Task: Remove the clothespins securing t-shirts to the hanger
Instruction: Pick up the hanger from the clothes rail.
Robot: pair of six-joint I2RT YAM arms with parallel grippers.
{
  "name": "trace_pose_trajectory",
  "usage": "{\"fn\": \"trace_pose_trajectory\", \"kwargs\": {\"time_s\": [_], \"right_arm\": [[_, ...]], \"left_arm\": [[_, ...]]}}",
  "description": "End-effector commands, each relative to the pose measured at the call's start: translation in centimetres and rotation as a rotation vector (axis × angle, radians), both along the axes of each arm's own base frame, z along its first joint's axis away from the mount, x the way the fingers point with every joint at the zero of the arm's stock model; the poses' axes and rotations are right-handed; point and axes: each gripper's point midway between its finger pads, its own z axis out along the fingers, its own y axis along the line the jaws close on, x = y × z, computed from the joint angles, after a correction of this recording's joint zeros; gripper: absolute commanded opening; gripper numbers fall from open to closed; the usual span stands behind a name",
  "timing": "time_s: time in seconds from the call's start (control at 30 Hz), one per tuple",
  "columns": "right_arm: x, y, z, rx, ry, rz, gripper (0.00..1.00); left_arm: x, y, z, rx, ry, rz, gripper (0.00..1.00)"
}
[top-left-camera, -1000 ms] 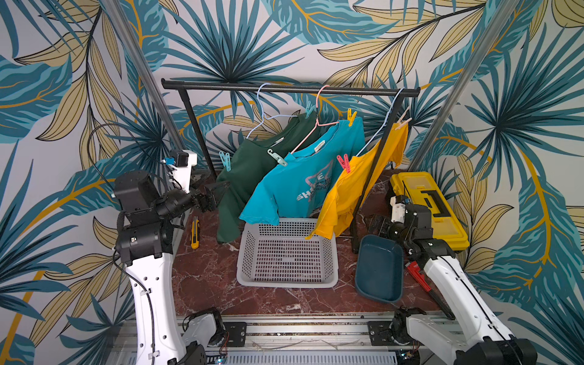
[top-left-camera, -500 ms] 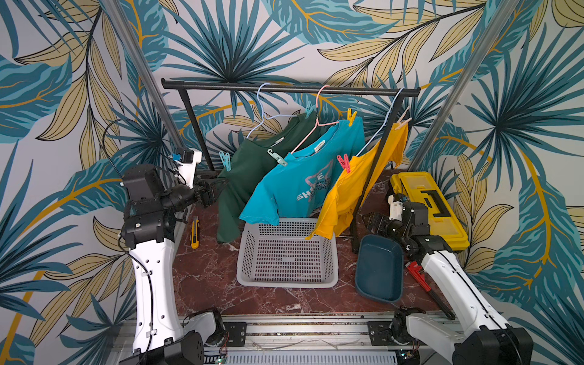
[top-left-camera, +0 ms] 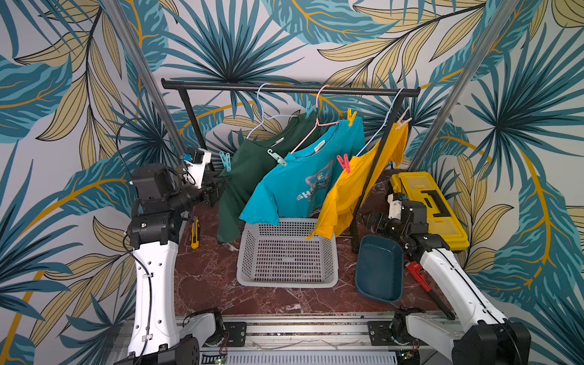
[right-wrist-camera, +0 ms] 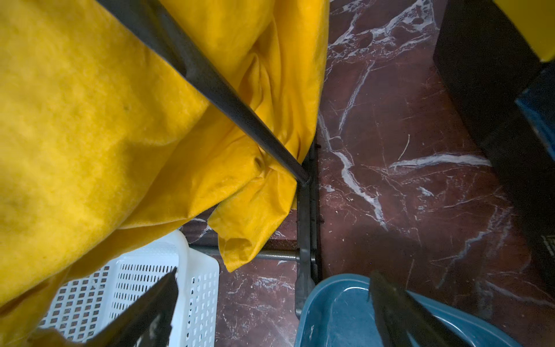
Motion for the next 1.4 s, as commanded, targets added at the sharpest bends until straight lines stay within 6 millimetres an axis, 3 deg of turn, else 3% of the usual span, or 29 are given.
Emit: {"fn": "trace_pose_trajectory", "kwargs": {"time_s": [0.0,0.47,0.53,0.6,0.7,0.87,1.07,1.37], "right_arm": [[0.6,0.5,0.8,0.029,-0.02,0.009,0.99],[-0.2,-0.2,0.8,-0.007,0.0,-0.02,0.99],[-0.3,-0.3,0.9,-0.011,-0.003,-0.019,0.99],[-0.5,-0.3,1.1,-0.012,-0.011,-0.022,0.99],[-0.6,-0.4,1.2,-0.013,-0.019,-0.026,0.99],[-0.7,-0.4,1.1,-0.012,-0.016,-0.028,0.99],[-0.6,-0.3,0.9,-0.009,-0.016,-0.025,0.99],[-0.5,-0.5,1.0,-0.021,-0.02,-0.03,0.99]], "left_arm": [[-0.4,-0.1,2.0,0.014,-0.053,0.01,0.3],[-0.6,-0.5,1.5,0.016,-0.045,-0.003,0.02],[-0.5,-0.6,1.3,0.019,-0.041,0.0,0.02],[-0.5,-0.8,1.2,0.02,-0.04,-0.006,0.09],[-0.4,-1.1,1.0,0.021,-0.036,-0.017,0.0],[0.2,-1.0,1.3,0.019,-0.03,0.003,0.0],[0.3,-0.8,2.7,0.009,-0.048,0.029,0.0],[0.1,-0.3,6.5,-0.054,-0.138,0.091,0.0]]}}
